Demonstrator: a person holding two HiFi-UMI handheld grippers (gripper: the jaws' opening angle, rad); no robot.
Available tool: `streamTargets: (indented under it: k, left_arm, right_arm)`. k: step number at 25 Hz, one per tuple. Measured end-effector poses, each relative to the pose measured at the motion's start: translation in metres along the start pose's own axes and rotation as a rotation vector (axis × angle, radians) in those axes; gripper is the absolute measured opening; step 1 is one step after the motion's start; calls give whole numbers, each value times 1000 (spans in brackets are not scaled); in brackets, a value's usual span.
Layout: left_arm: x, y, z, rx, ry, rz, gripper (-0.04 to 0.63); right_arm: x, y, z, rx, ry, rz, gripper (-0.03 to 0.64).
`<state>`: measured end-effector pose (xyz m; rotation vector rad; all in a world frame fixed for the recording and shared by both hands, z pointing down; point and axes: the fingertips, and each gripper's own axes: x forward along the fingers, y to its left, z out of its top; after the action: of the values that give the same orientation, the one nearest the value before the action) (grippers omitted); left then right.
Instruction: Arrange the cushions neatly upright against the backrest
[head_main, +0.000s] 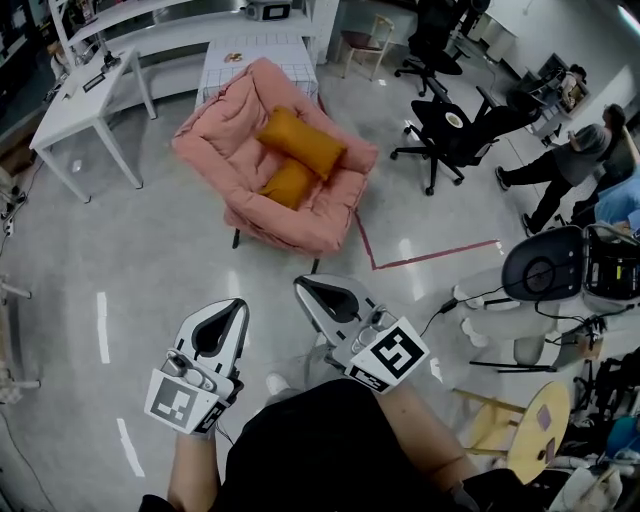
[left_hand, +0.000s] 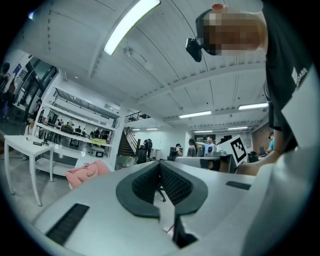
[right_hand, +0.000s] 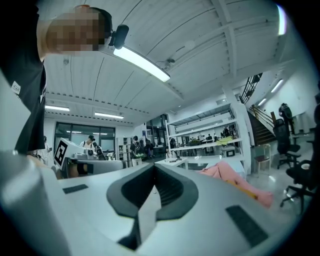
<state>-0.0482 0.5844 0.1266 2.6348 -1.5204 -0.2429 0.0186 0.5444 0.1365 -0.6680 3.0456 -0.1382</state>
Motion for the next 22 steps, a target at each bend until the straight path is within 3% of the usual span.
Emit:
streamTargets:
  k: [9, 13, 22]
  left_arm:
    - [53, 49, -19, 0, 54, 53, 12]
    - [104, 82, -19, -6, 59, 85, 12]
    - [231, 141, -43, 35, 183, 166, 14]
  right_arm:
    - [40, -67, -11, 40, 6, 22, 9]
    - [64, -121, -10, 51, 12, 37, 9]
    - [90, -268, -7, 97, 33, 31, 9]
